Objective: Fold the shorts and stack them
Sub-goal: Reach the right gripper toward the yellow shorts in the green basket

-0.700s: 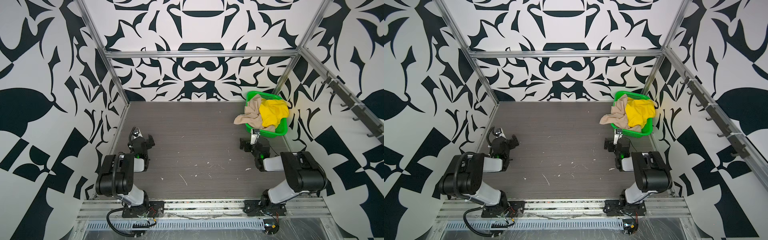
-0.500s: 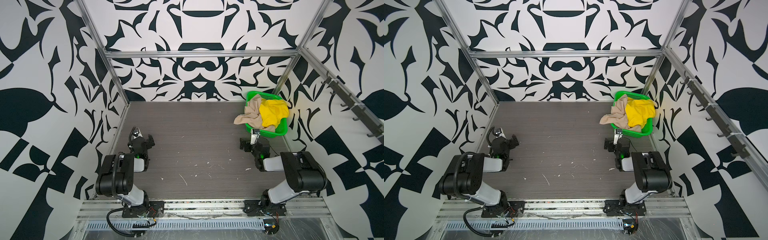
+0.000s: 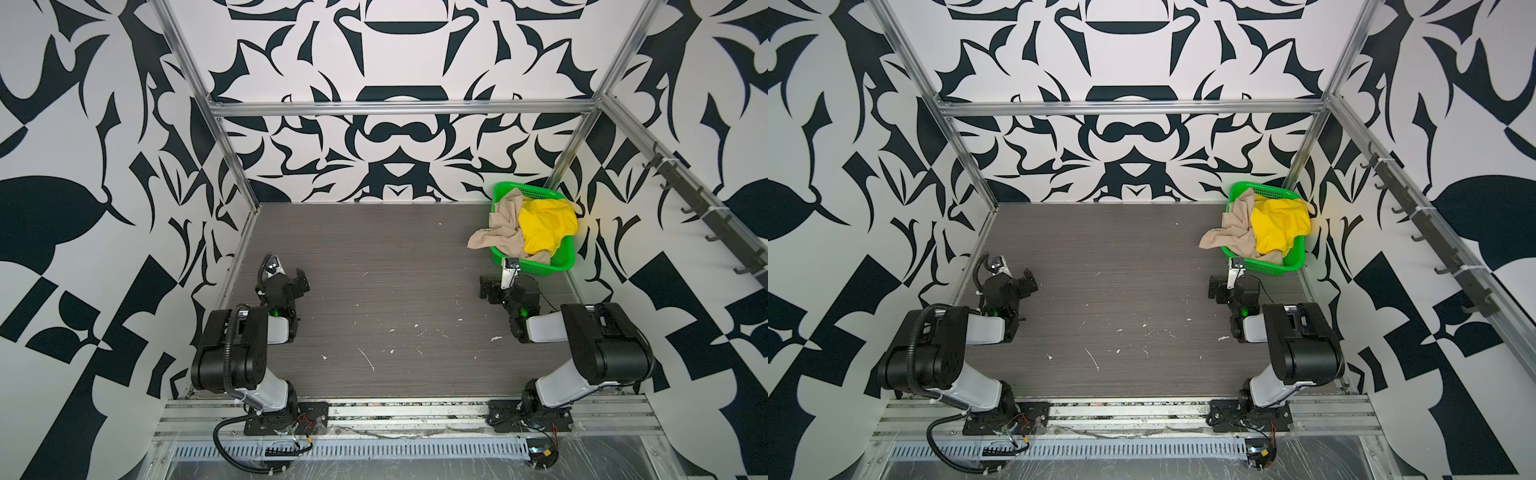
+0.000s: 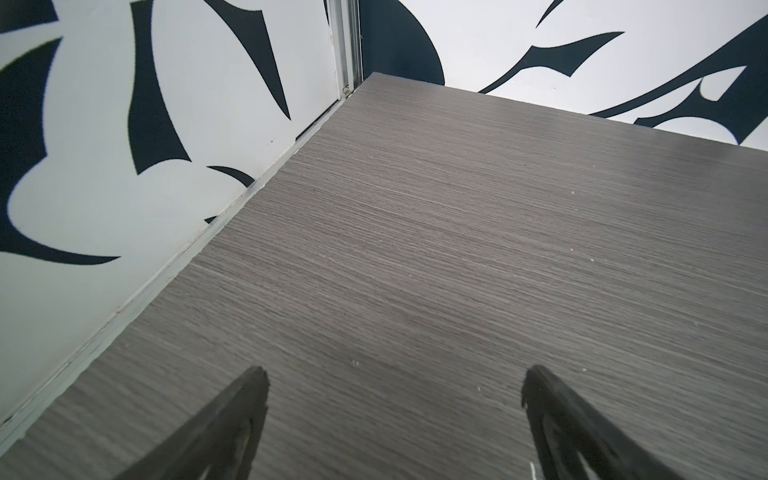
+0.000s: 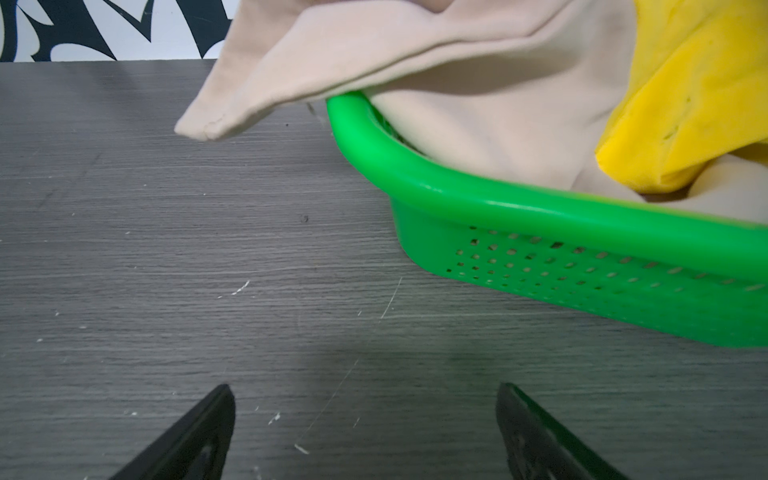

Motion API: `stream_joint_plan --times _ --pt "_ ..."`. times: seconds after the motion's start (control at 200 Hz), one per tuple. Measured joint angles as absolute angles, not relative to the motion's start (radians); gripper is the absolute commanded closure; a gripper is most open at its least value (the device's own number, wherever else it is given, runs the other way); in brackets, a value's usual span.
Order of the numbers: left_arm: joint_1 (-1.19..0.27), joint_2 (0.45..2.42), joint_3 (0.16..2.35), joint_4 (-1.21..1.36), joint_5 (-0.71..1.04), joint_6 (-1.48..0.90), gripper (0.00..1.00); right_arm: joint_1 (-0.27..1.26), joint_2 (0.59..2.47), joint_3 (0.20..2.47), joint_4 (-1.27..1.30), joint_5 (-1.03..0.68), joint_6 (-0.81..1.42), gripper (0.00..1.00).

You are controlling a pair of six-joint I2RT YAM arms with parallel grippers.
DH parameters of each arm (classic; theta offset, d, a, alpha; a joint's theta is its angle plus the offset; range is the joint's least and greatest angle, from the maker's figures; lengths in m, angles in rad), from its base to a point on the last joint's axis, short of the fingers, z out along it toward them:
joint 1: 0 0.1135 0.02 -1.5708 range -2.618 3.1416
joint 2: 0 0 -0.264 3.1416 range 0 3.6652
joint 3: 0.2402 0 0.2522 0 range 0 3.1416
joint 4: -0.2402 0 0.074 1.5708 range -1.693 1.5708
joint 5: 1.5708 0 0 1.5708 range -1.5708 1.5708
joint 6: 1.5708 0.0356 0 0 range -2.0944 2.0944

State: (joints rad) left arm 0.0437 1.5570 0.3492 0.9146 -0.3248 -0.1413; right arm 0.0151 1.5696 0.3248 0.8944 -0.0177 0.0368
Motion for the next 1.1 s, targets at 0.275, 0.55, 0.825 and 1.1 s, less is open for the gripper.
stream_joint_plan --times 0.275,0.55,0.825,1.1 --pt "0.044 1.557 0.349 0.916 -0.322 -0.141 0.0 0.015 1.57 0.325 0.895 -0.018 0.033 0.0" --pt "0.022 1.325 0.371 0.708 -0.278 -0.125 0.04 0.017 1.296 0.34 0.653 -0.022 0.052 0.0" --pt "-0.022 0.946 0.611 0.287 -0.157 -0.218 0.12 0.02 0.907 0.541 0.111 -0.033 0.16 0.0" --pt "-0.196 1.094 0.901 -0.036 -0.086 -0.259 0.14 -0.028 1.136 0.986 -0.299 -0.032 0.168 0.0"
